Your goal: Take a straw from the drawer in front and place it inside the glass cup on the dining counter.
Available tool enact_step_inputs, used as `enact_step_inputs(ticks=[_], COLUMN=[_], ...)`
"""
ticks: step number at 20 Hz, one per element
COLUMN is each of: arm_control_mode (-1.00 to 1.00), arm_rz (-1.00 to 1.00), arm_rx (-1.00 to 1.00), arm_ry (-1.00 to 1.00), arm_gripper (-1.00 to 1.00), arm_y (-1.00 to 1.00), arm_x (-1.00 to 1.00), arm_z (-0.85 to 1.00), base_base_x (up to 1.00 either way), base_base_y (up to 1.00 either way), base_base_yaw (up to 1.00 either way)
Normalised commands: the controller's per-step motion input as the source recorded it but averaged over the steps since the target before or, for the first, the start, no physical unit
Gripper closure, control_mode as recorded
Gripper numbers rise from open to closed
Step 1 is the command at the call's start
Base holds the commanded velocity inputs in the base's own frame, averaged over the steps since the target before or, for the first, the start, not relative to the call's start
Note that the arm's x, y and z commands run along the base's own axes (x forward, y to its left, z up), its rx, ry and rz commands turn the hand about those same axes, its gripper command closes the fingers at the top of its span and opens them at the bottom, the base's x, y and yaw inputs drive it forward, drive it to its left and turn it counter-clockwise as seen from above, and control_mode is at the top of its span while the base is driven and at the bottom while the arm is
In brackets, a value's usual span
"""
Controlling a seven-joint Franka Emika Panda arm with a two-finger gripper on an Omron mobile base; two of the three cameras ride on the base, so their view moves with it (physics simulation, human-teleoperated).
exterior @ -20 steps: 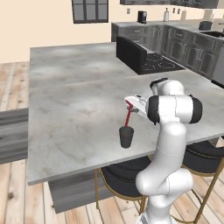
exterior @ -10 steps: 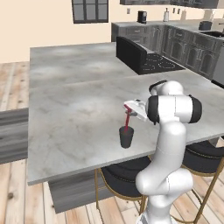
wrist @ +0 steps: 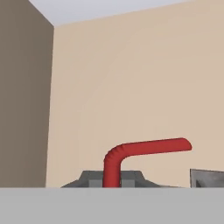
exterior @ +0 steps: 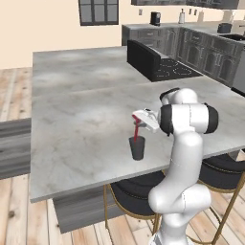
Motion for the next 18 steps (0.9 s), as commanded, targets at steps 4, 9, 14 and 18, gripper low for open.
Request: enact_step_inputs(ticks=[4, 9, 14, 18], arm_control_mode=[-1.00, -1.00, -1.00, -1.00], arm_rz=[-0.04, -0.07, -0.13, -0.14], arm_rx=[-0.04, -0.02, -0.03, -0.04], arm_ry=[0.04, 0.06, 0.03, 0.04], arm_gripper=[1.00, 1.00, 1.00, -1.00], arm_y=[0.09, 0.02, 0.00, 0.00], arm_x=[0.13, -0.19, -0.48, -0.24], arm_z=[-0.17, -0.11, 0.00, 0.00], base_base_x=[0.00, 0.00, 0.00, 0.00], base_base_y=[0.00, 0.00, 0.00, 0.00], base_base_yaw=[0.00, 0.00, 0.00, 0.00])
